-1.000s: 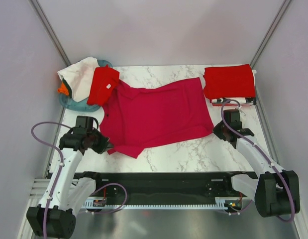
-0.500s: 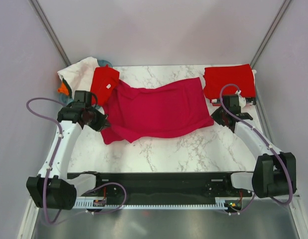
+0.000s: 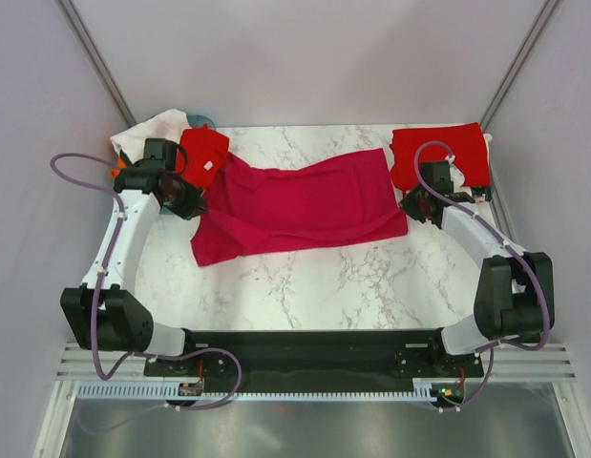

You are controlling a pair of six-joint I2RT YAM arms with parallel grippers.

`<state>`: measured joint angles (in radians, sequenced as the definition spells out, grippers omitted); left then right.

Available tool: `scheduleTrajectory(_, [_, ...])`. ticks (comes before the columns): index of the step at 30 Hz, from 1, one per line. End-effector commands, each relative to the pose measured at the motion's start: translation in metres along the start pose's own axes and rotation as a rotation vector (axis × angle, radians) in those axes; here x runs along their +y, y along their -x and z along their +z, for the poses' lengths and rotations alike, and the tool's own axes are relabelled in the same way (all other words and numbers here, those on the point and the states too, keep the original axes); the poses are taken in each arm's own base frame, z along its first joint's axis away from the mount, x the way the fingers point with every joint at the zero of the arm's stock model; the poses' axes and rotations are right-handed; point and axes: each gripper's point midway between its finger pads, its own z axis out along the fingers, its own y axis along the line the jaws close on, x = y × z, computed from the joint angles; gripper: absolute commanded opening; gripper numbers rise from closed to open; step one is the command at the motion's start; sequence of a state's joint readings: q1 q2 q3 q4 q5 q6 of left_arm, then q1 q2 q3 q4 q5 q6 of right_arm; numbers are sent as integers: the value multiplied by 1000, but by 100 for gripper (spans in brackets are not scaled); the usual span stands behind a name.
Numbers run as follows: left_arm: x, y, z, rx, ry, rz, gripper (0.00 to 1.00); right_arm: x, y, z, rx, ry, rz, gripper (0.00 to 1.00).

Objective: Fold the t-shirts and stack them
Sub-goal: Fold the tshirt

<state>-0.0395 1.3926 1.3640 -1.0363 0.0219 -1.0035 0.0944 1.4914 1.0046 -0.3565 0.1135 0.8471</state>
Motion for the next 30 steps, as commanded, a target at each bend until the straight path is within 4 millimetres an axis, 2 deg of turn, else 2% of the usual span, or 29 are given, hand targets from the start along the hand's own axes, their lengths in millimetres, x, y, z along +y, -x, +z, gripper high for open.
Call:
scheduleTrajectory(1, [-15,25,0,-77,-11,12,2,19,19,4,-47,33,27,0])
scheduleTrajectory(7, [-15,33,19,-67,37,20,2,27,24,14,-45,37,28,0])
scheduleTrajectory(22, [-7,42,42,-59,104,9,2,37,39,26,-65,29,78,0])
scheduleTrajectory(27, [-5,42,50,-50,126,5,2,33,34,33,-54,13,82,0])
scheduleTrajectory(30, [2,51,53,-56,141,-25,2,29,29,38,-40,-1,82,0])
